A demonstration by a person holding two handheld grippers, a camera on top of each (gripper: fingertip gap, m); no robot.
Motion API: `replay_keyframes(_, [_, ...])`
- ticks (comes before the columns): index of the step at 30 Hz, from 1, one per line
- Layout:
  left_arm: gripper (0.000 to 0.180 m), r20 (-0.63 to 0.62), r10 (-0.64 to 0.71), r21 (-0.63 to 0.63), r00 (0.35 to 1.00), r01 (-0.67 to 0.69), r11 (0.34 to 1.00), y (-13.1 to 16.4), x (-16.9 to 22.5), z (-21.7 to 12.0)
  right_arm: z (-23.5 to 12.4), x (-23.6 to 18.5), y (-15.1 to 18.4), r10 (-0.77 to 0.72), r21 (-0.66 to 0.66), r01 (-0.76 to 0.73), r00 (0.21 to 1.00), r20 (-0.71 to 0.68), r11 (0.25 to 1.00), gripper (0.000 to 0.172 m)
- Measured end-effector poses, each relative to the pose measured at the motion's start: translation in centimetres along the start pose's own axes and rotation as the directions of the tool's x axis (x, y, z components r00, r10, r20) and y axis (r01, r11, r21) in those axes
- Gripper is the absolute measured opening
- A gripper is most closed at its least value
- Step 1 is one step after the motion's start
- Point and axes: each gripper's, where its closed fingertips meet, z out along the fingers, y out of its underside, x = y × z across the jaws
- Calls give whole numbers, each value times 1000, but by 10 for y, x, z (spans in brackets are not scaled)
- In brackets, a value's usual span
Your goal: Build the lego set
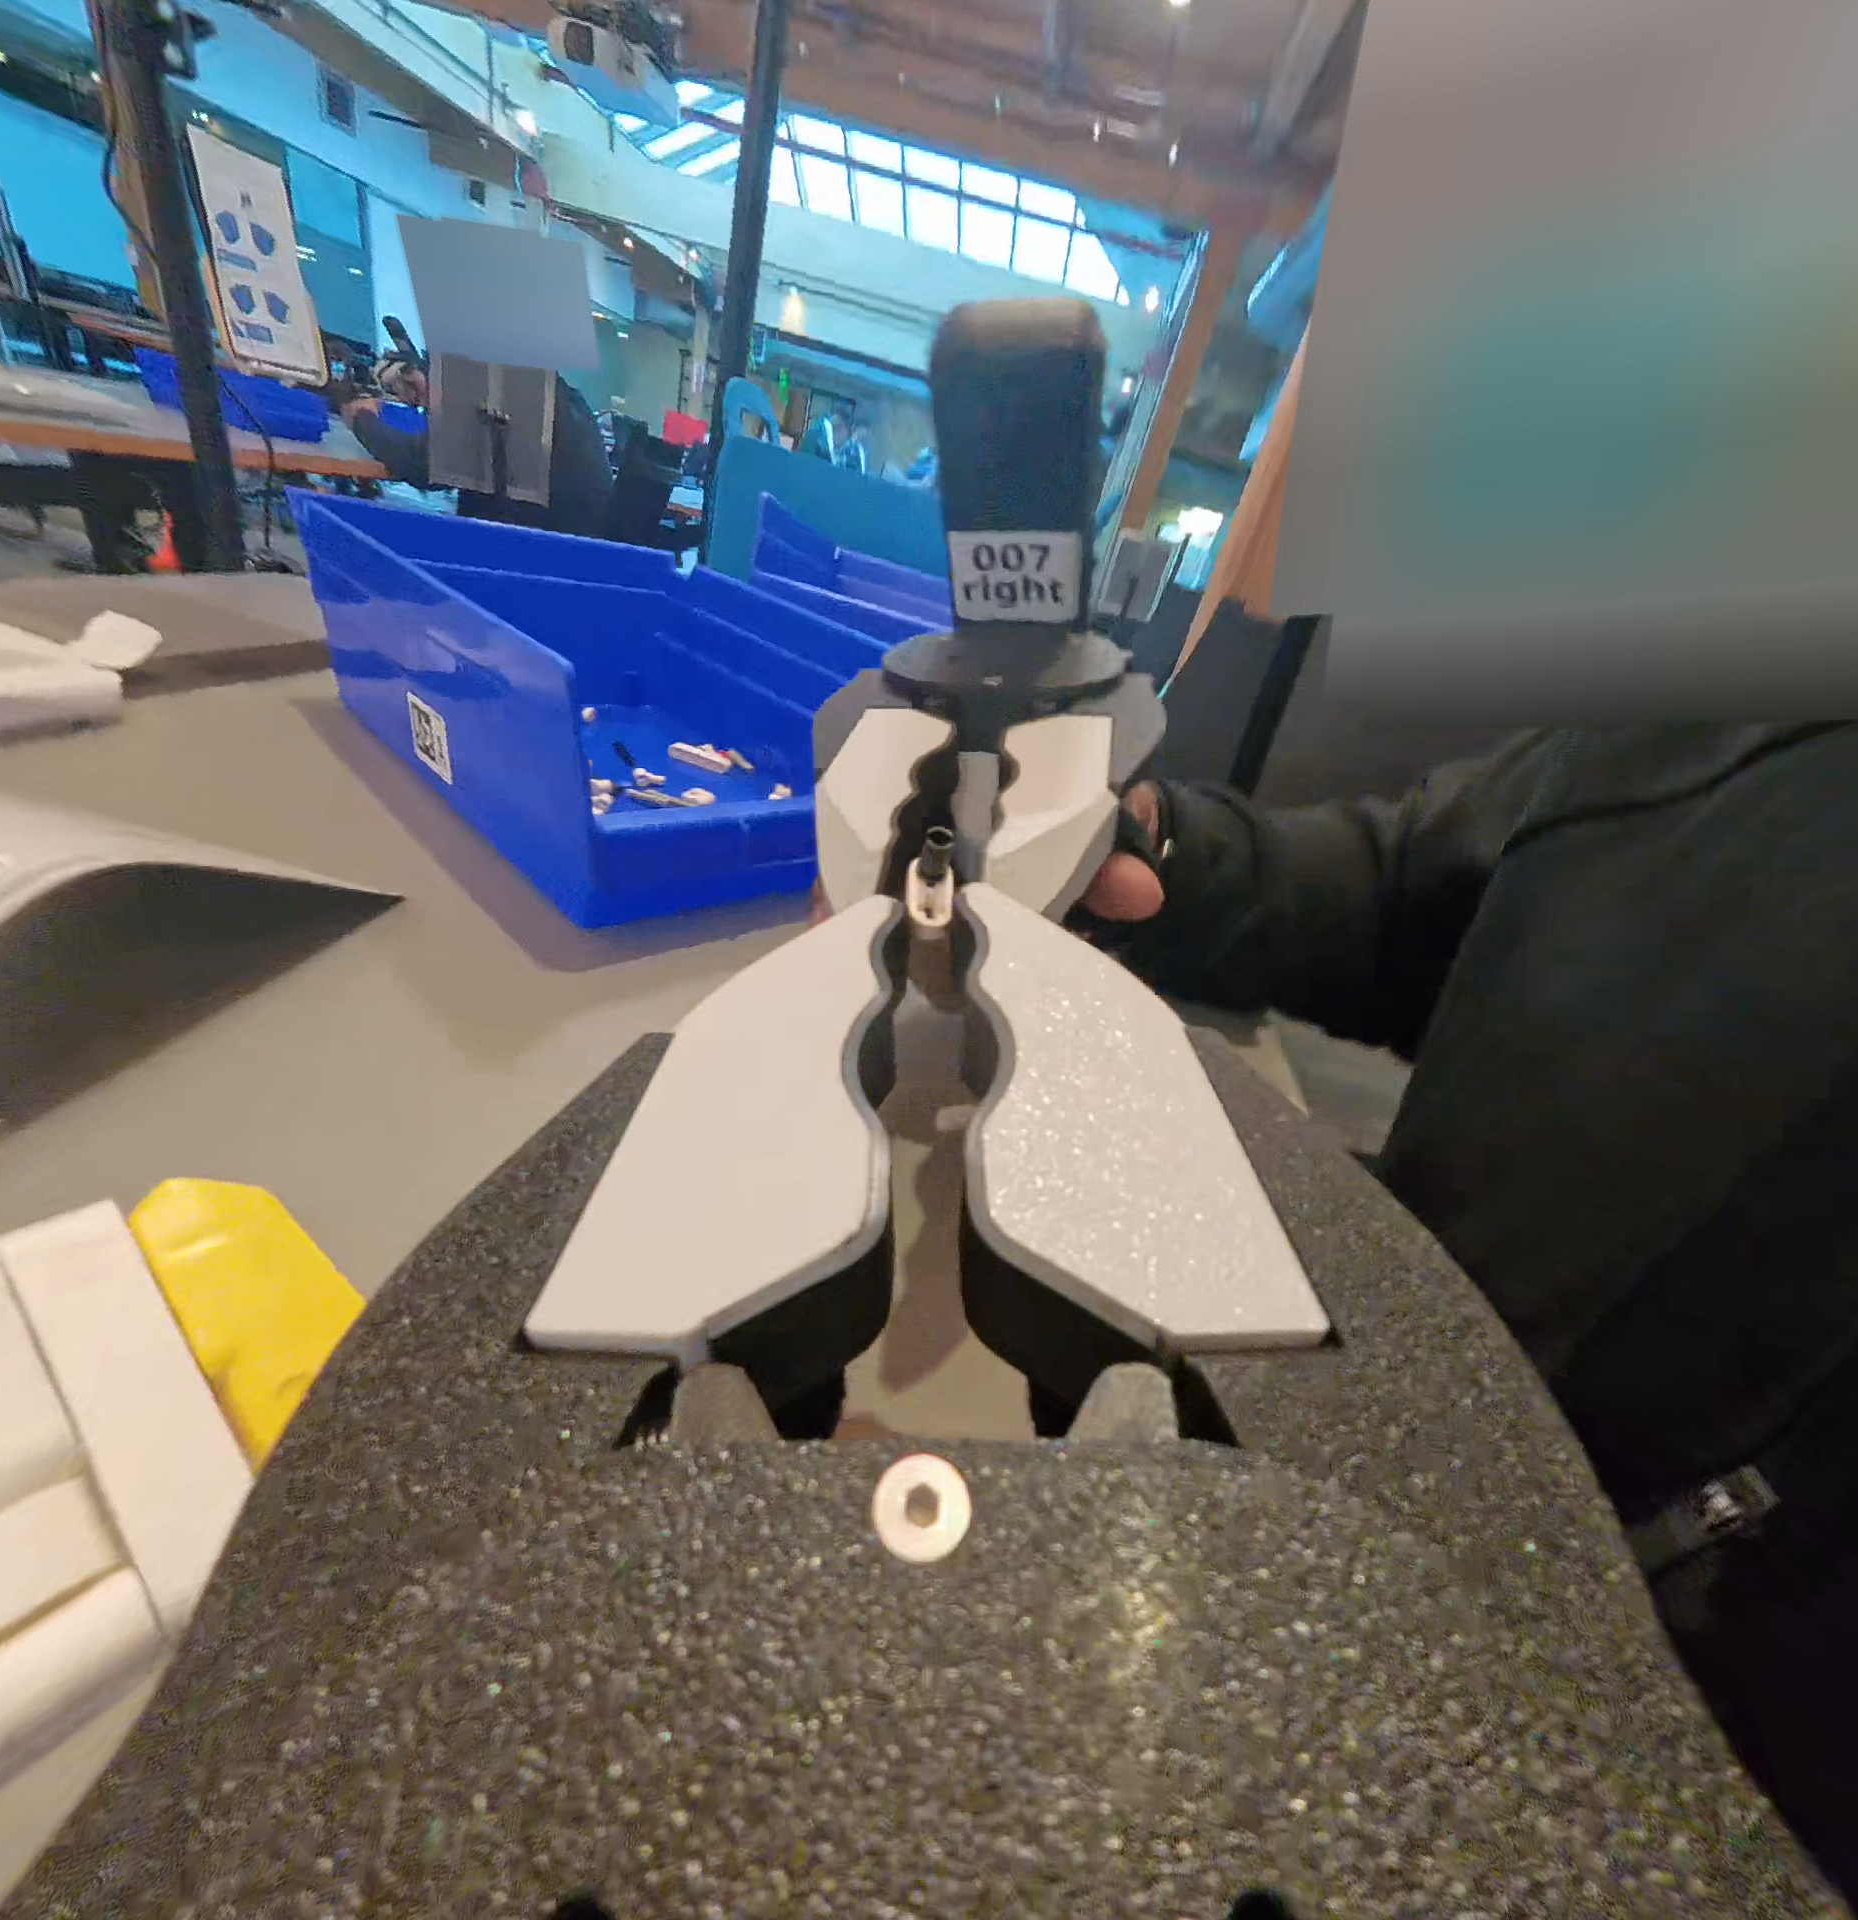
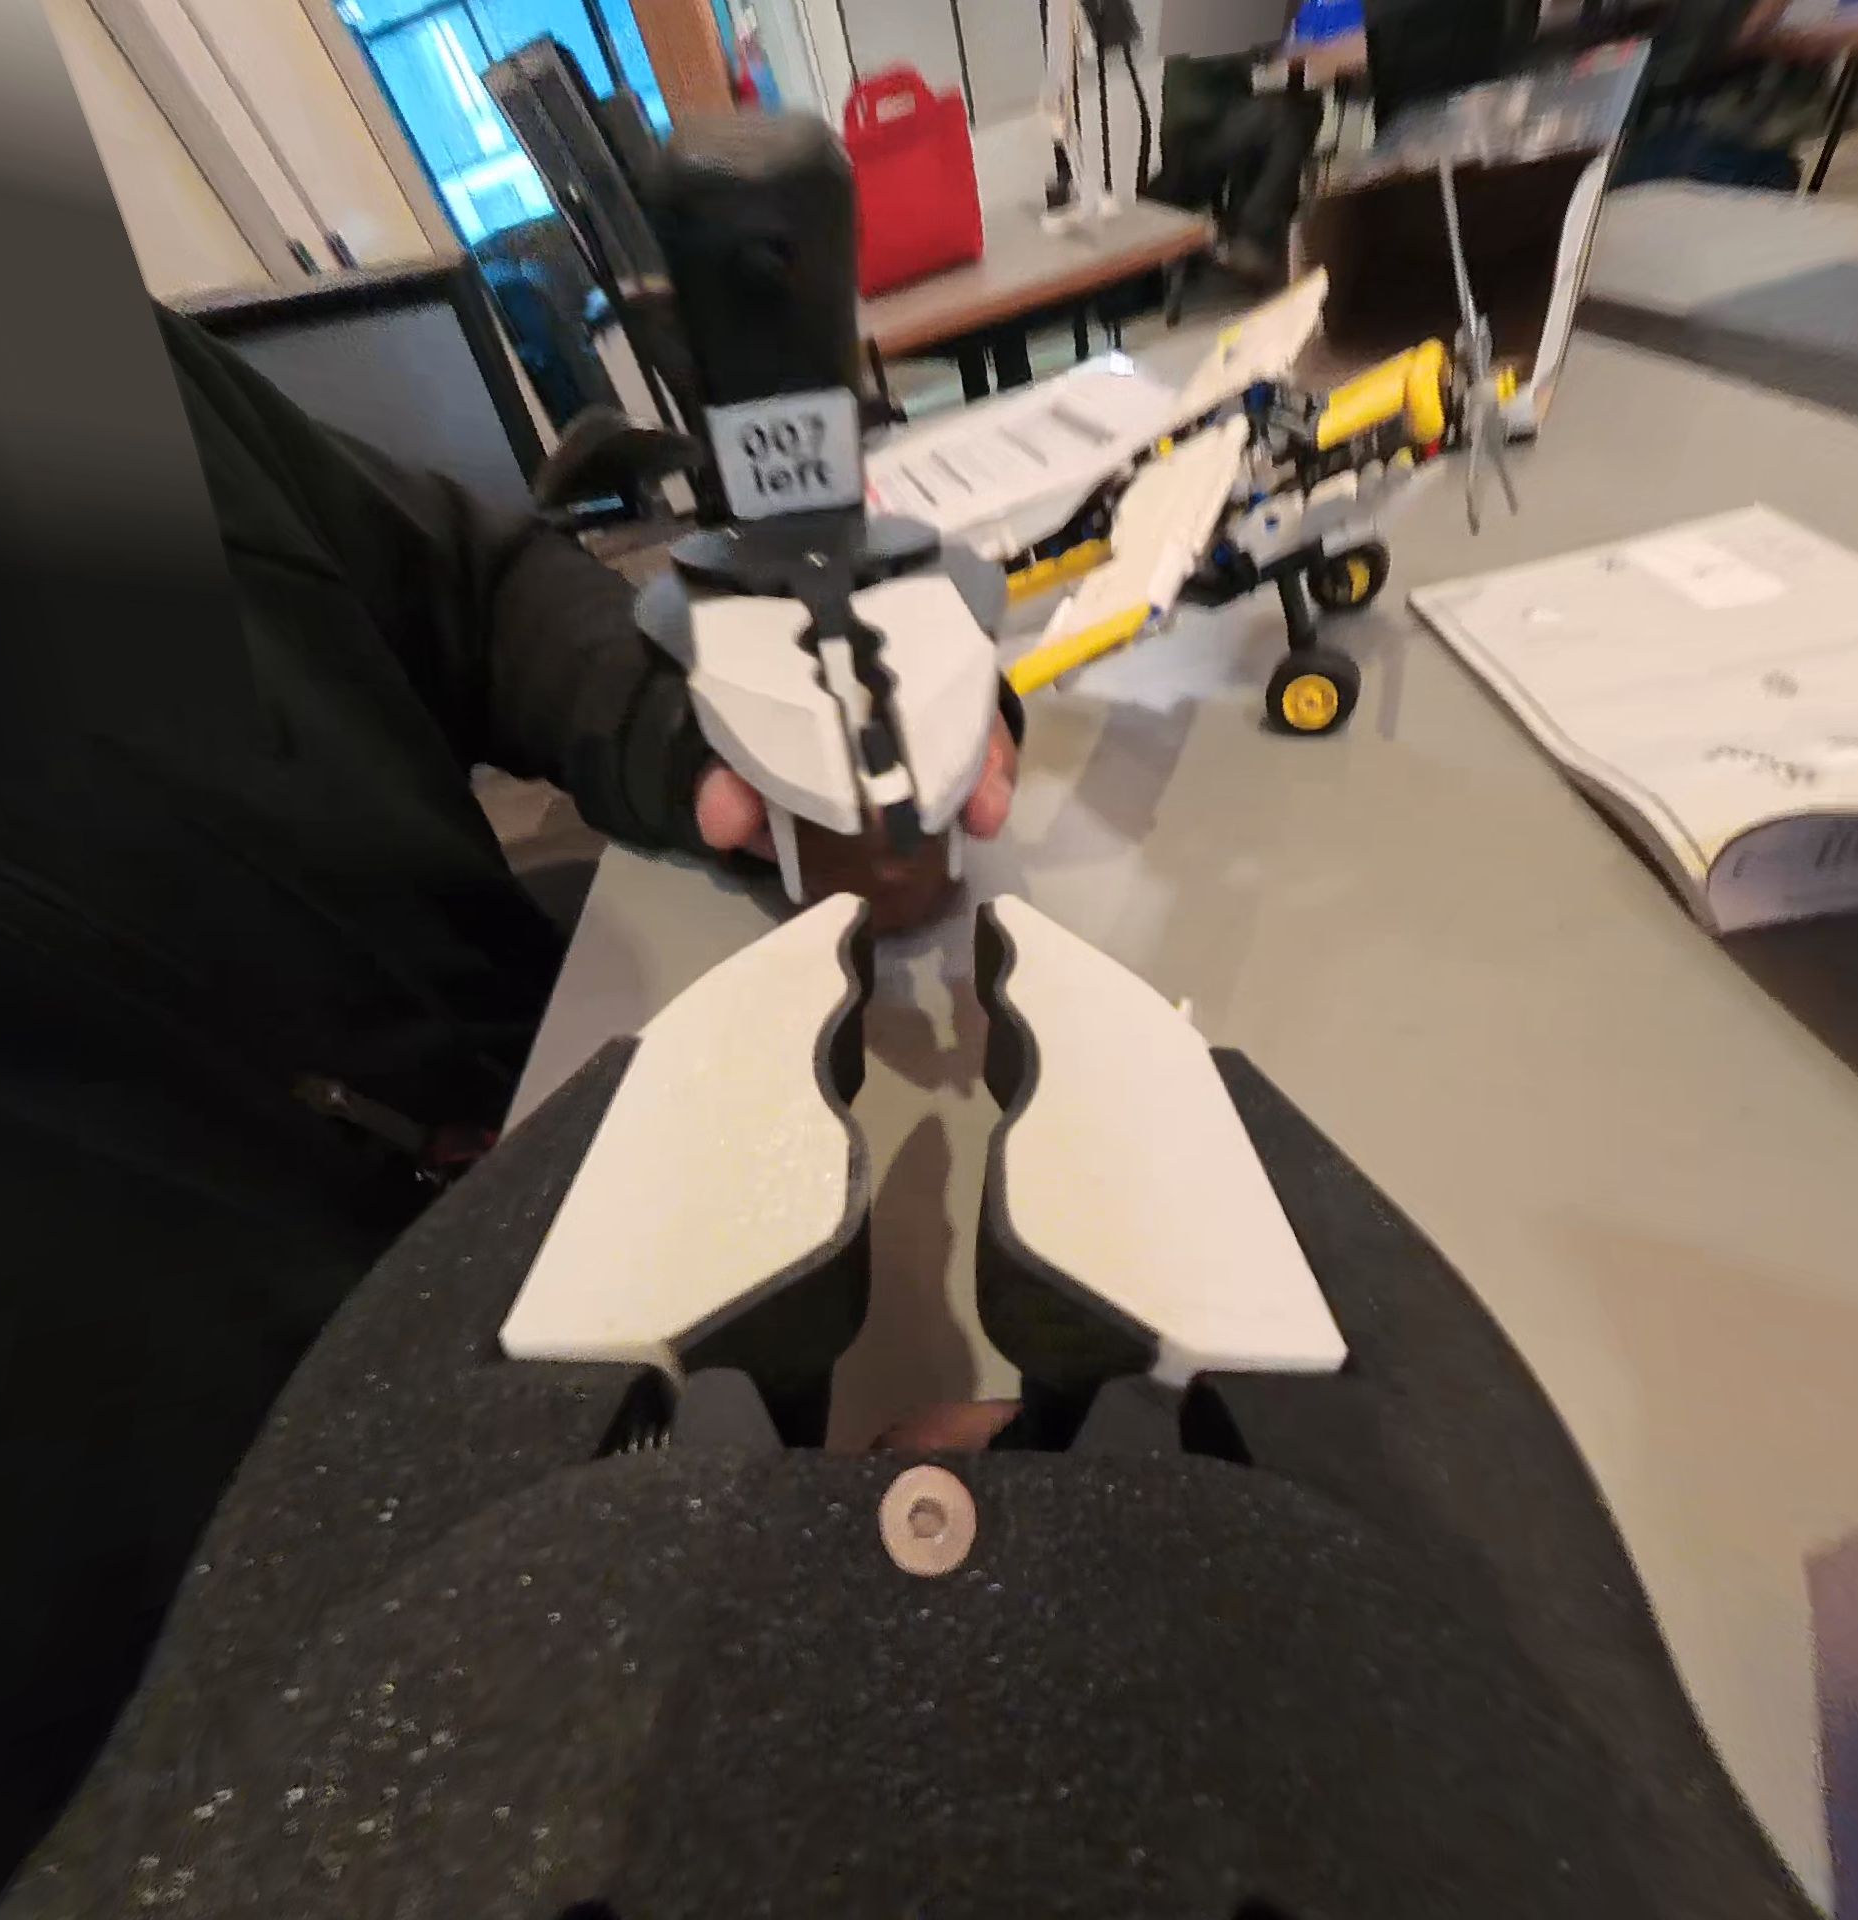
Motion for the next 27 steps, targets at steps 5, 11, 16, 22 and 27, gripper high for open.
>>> replay_keyframes(5, [7, -42, -167, 63, 985, 169, 984, -5, 0, 1, 3, -4, -9, -100, 38, 103, 993, -60, 994, 17])
replay_keyframes(11, [8, -56, -177, 43, 983, 180, 983, -2, 3, 4, 4, -1, -10, -74, 57, 79, 994, -76, 995, 11])
replay_keyframes(16, [8, -66, -178, -16, 982, 177, 984, 5, 5, 6, 0, 0, -6, -99, 14, 100, 993, -65, 995, 4])
replay_keyframes(22, [19, -25, -108, -62, 994, 107, 992, 7, -1, 3, -7, 4, 7, -138, -127, 127, 986, -88, 984, 4])
replay_keyframes(27, [19, -9, -44, -182, 999, 42, 982, 23, 3, 9, -7, 1, 22, -201, -244, 176, 976, -82, 954, 4])
